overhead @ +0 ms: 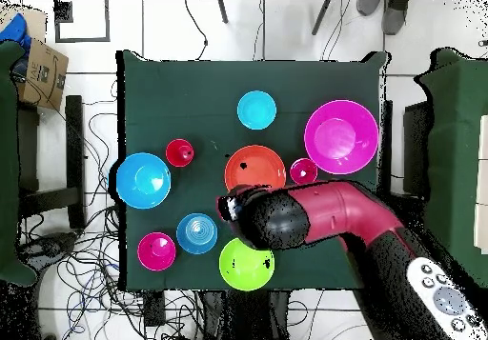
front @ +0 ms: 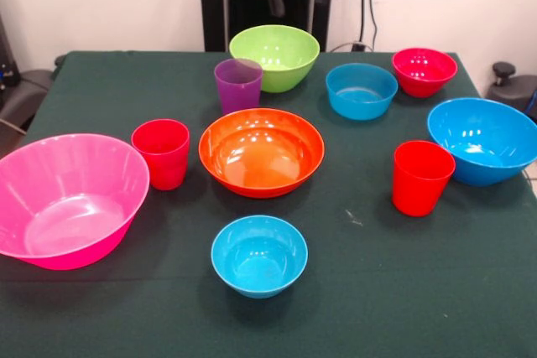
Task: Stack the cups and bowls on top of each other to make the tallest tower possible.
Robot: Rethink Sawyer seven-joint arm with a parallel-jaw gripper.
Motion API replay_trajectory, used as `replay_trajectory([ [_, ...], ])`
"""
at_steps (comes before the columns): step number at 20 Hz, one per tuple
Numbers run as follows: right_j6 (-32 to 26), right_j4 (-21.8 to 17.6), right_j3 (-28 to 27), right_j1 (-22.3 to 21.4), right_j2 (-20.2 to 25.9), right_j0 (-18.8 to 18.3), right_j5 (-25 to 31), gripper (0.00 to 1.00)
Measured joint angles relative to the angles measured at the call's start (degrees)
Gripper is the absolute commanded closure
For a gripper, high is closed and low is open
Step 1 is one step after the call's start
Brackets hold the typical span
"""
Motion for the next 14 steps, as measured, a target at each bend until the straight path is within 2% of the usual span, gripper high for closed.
replay_trajectory([
  [5, 0.0, -0.1, 1.6, -0.2, 2.0, -2.2, 2.8, 0.00],
  [14, 0.0, -3.2, 2.8, 0.0, 3.7, -0.7, 3.8, 0.00],
])
